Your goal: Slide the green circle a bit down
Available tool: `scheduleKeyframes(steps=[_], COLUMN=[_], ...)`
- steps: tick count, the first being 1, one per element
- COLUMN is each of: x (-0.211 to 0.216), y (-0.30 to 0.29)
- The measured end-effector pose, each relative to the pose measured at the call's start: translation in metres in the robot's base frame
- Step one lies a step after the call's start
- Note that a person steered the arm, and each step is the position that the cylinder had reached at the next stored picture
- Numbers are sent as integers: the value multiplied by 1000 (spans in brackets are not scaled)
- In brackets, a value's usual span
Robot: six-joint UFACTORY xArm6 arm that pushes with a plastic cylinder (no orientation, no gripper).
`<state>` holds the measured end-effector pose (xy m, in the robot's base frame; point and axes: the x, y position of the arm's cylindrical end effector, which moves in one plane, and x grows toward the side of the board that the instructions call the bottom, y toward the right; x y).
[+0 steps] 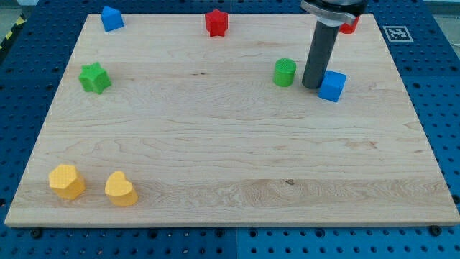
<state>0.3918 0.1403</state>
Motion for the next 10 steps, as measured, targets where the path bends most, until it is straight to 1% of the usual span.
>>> scheduleKeyframes(steps=[3,4,5,6,7,8,10], x=[9,-7,-50,-63,-62,-57,-56], y=[59,59,50,3,-55,-88,-75])
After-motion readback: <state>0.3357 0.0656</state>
